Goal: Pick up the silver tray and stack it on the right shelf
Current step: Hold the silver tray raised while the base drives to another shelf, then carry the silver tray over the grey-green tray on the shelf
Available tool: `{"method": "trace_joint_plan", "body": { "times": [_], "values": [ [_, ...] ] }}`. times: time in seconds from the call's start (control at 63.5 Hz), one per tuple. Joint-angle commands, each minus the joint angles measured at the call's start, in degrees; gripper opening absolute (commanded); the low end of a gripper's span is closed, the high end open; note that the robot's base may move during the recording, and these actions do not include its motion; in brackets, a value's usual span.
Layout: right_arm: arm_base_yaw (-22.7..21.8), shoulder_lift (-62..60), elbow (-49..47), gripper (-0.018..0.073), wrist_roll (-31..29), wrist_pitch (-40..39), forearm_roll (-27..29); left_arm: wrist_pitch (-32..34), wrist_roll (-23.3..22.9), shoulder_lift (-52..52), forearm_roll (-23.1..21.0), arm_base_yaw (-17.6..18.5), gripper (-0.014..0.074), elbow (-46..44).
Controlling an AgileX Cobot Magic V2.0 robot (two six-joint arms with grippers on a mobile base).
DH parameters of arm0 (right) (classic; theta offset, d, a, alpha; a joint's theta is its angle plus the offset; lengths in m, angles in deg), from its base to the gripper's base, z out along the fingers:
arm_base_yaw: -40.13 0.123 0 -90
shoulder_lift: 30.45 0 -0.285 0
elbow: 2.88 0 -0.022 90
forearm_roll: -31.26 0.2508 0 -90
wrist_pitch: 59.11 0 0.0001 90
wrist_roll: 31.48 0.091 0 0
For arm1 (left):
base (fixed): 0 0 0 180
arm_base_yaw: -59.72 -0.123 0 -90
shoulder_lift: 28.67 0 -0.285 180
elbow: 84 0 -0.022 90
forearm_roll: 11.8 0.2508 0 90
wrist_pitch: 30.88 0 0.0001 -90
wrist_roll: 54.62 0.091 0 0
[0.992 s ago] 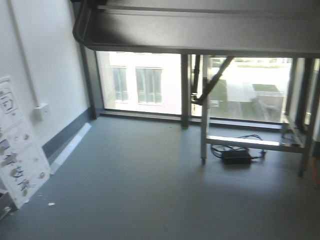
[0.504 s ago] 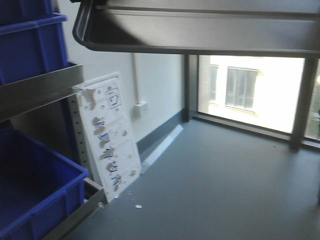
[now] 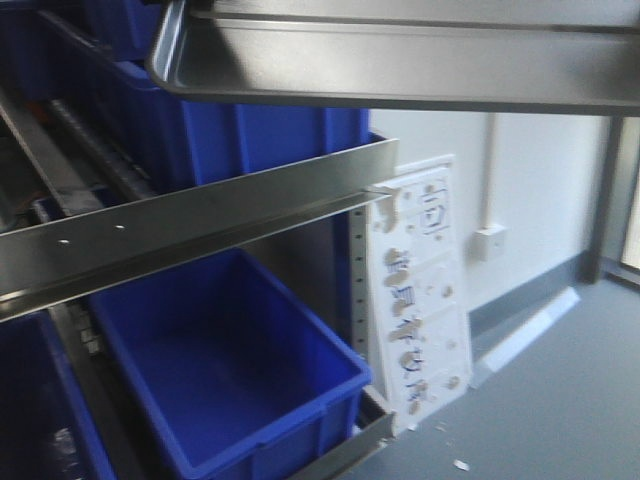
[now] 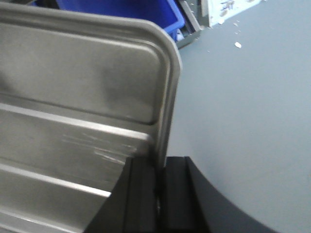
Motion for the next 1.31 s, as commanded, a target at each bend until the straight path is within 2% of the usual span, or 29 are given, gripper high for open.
{"method": "trace_joint_plan", "body": {
  "times": [0.0,1.292],
  "values": [
    [-0.5,-1.01,-2.04,0.0056,-0.87,-2.6,-3.68,-2.02,0.74,2.04,3.36,0.1,-0.0093,-1.67],
    [-0.5,-1.01,-2.04,0.0056,-0.87,-2.6,-3.68,-2.02,0.74,2.04,3.36,0.1,-0.0093,-1.67]
  ]
}}
